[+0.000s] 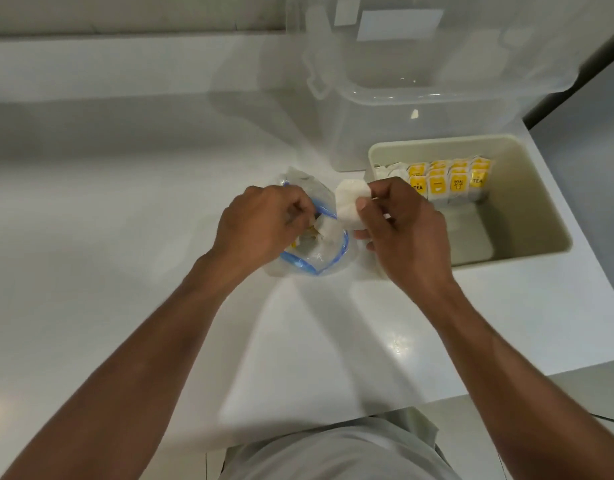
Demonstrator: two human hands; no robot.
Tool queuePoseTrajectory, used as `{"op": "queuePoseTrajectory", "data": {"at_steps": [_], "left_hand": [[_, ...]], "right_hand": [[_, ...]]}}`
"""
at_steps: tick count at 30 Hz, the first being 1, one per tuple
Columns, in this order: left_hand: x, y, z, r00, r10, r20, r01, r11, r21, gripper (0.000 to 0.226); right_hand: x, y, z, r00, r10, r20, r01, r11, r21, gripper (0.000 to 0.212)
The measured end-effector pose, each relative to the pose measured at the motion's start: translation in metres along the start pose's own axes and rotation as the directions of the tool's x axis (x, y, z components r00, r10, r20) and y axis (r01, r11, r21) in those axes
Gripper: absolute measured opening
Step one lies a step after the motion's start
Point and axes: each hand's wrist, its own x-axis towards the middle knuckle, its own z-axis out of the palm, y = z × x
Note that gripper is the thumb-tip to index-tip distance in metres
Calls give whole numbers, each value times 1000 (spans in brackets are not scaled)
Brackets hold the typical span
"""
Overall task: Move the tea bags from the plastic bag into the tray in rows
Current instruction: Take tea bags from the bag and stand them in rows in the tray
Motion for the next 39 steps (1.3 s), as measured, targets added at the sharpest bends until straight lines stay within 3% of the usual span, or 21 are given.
{"op": "queuePoseTrajectory", "data": {"at_steps": [2, 7, 10, 13, 17, 19, 22, 26, 30, 34, 39], "left_hand": [[2, 4, 12, 996, 50, 73, -62, 983, 174, 18], [5, 10, 40, 977, 203, 72, -215, 919, 330, 29], [8, 7, 45, 963, 243, 120, -269, 906, 326, 32], [11, 6, 44, 976, 189, 109, -213, 937, 278, 35], [16, 4, 50, 986, 147, 74, -164, 918, 361, 34], [16, 3, 48, 975, 202, 90, -221, 894, 390, 33], [13, 6, 37, 968, 249, 25, -244, 916, 318, 27], [14, 10, 21, 993, 83, 79, -98, 972, 214, 19], [15, 4, 1, 979, -52, 195, 79, 988, -132, 5], [14, 1, -7, 985, -49, 164, 56, 998, -37, 7], [15, 0, -12, 988, -28, 151, 60, 976, -210, 8]], "right_hand": [[4, 2, -5, 1000, 17, -11, -17, 1000, -2, 12], [4, 6, -9, 999, 50, 5, -50, 999, 19, 18], [2, 4, -13, 988, 131, 82, -143, 976, 163, 10], [1, 0, -18, 970, 176, 169, -221, 929, 297, 7], [1, -4, -17, 956, 179, 231, -255, 899, 357, 9], [2, -5, -15, 960, 163, 227, -234, 913, 334, 10], [4, -6, -13, 966, 146, 212, -211, 922, 325, 12], [7, -6, -12, 969, 162, 187, -221, 906, 361, 12], [12, -6, -12, 970, 174, 168, -227, 894, 386, 9], [16, -6, -10, 974, 163, 160, -210, 916, 343, 7], [18, -9, -5, 987, 75, 144, -100, 979, 179, 7]]}}
